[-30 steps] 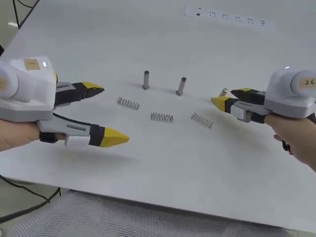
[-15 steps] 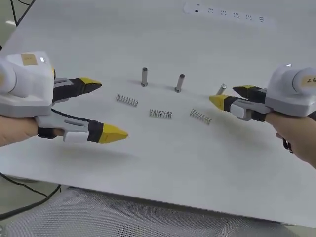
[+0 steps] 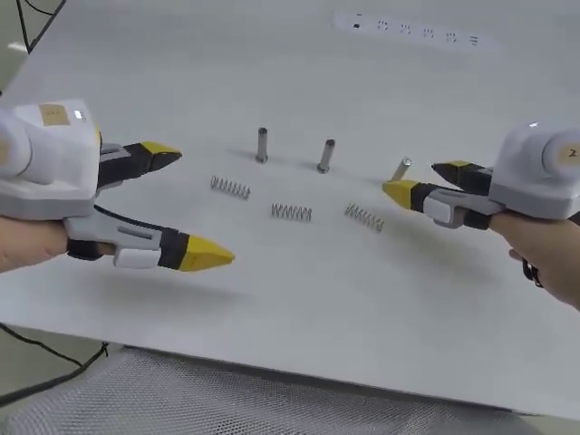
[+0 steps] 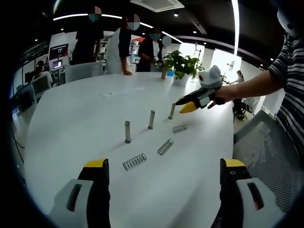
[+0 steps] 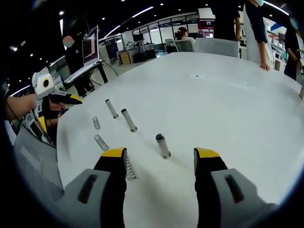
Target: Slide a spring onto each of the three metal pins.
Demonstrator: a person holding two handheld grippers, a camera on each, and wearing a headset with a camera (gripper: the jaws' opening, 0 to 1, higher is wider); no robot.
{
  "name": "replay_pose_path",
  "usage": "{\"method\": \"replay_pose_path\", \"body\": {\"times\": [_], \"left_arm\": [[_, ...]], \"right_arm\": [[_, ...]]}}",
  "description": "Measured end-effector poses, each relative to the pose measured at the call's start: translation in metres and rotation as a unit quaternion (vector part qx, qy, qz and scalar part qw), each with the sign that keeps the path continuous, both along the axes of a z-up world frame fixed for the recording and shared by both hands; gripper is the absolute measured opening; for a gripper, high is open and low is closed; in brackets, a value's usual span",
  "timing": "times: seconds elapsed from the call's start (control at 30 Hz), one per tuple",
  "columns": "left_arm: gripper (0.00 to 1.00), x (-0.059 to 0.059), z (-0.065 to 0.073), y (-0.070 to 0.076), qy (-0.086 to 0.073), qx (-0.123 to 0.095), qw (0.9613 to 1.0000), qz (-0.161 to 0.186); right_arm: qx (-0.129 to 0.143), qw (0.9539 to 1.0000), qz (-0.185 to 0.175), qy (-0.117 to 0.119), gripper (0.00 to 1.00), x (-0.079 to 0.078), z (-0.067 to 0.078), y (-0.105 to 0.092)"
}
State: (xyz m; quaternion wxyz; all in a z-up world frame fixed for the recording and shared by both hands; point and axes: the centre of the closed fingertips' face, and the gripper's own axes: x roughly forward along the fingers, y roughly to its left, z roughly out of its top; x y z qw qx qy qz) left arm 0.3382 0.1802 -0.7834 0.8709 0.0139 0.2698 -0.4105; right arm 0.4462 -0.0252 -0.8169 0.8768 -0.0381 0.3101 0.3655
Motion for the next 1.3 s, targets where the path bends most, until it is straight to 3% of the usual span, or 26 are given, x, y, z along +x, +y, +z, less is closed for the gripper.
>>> {"method": "replay_pose_path", "body": {"times": [0.53,1.3], "left_arm": [[0.97,0.003,0.002,0.000,0.001,0.000,1.0000,0.003],[0.95,0.000,0.003,0.000,0.000,0.001,1.0000,0.001]], "right_arm": [[0.009,0.9999,-0.001,-0.008,0.69,-0.005,0.009,-0.001],[0.017,0.9994,0.016,-0.026,0.67,-0.023,0.029,-0.012]]}}
